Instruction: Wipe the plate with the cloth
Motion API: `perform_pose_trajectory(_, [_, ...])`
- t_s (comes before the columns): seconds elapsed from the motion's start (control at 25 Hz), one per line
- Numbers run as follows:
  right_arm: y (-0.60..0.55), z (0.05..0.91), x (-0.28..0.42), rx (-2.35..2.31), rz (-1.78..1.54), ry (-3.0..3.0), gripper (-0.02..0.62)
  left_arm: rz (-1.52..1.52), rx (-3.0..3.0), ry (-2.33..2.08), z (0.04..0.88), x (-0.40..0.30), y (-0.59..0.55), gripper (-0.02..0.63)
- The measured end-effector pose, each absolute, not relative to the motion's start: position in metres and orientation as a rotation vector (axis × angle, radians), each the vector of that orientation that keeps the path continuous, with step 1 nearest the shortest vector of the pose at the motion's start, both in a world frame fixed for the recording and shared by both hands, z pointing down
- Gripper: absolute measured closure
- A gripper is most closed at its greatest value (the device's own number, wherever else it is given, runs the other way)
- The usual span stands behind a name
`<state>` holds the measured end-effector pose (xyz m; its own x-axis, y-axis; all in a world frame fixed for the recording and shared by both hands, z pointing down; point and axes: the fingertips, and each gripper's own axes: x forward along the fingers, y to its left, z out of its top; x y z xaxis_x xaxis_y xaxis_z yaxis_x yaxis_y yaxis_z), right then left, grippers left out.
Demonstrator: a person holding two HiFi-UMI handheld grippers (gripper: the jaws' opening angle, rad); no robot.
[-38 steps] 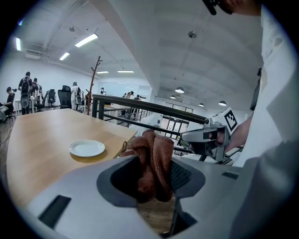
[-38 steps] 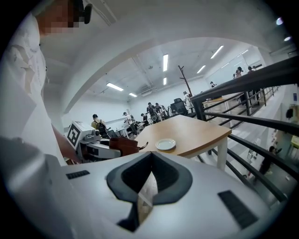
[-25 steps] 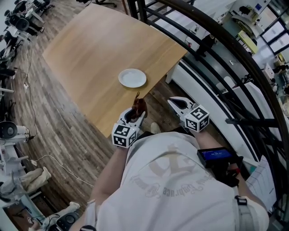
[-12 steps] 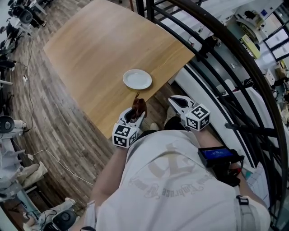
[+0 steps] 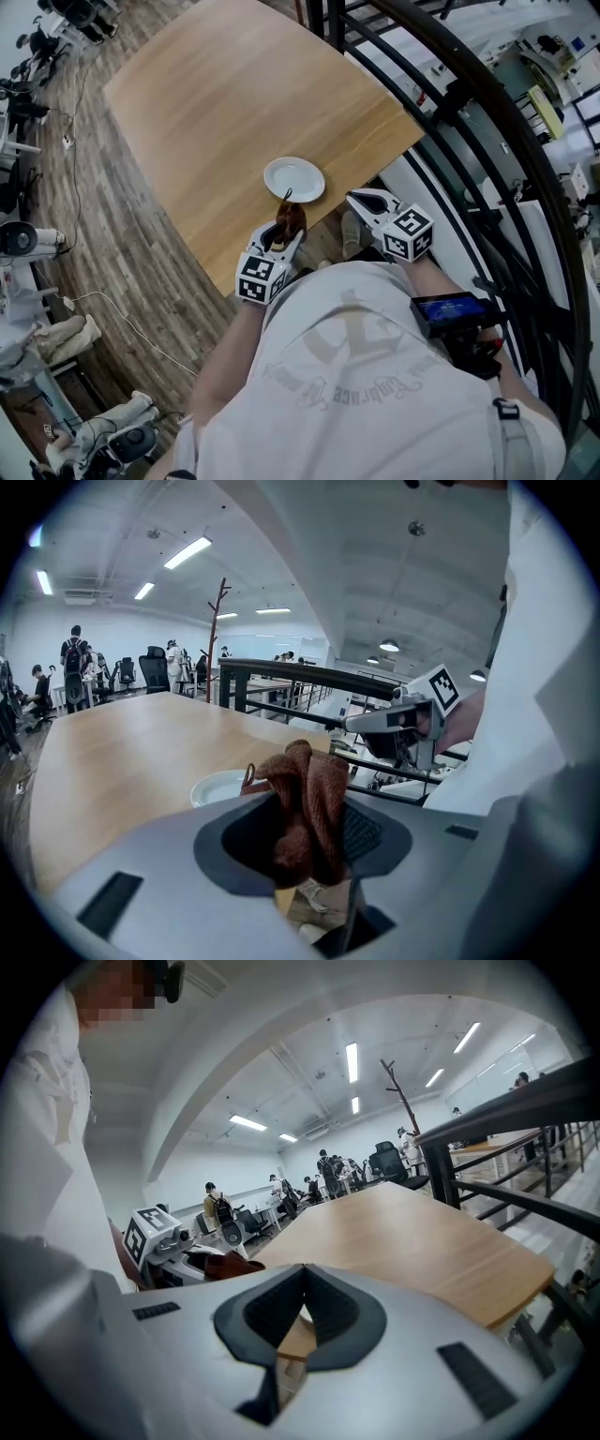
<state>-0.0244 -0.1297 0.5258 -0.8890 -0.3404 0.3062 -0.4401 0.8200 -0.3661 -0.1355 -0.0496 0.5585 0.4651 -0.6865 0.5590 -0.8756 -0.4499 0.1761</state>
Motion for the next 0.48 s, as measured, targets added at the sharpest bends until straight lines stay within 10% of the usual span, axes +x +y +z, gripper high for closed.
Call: perform_pose_trajectory(0.48, [-0.221,0.553,-0.018,0.479,0.723,-2.770,0.581,0.752,2.244,-1.271,0.583,-0.104,-0.127,0.436])
